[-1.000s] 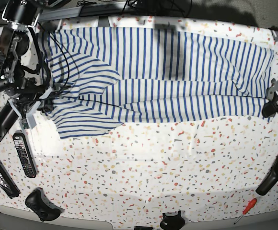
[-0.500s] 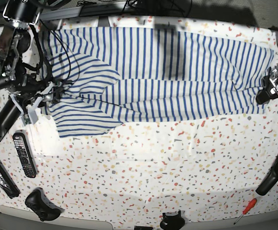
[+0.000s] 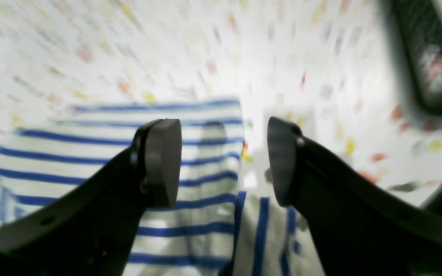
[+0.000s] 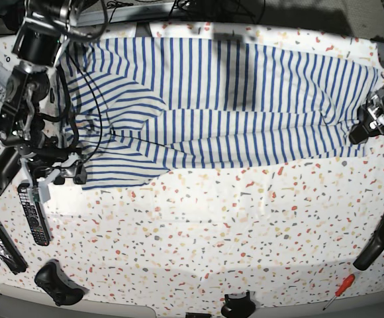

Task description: Layout the t-shirt on the table in an organized manner, then fold the t-shirt properly

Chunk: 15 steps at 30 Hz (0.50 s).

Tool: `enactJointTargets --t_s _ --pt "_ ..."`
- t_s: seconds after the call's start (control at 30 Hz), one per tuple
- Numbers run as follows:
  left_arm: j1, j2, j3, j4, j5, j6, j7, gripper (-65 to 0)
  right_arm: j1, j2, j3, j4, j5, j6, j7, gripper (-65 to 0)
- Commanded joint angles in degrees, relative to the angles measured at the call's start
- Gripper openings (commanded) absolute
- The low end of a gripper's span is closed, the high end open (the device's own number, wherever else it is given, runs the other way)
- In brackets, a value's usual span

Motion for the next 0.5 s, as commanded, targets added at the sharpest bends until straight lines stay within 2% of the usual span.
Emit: enactJointTargets --t_s 0.0,0.13,0.47 --pt "-0.59 -1.42 -0.48 0.92 -1.75 -0.71 -0.52 -65.0 3.17 0.76 0.20 -1.31 0.31 0.37 1.53 -30.8" --pt "-0.59 -1.40 -0.48 0.92 -1.75 -0.71 -0.50 -65.0 7.21 0.68 0.20 -8.22 -0.66 0.37 2.51 -30.8" --pt "-0.59 -1.40 -0.48 0.92 -1.77 -0.71 -0.55 -65.0 8.41 0.48 0.20 -12.26 -3.45 0.35 7.72 -30.8"
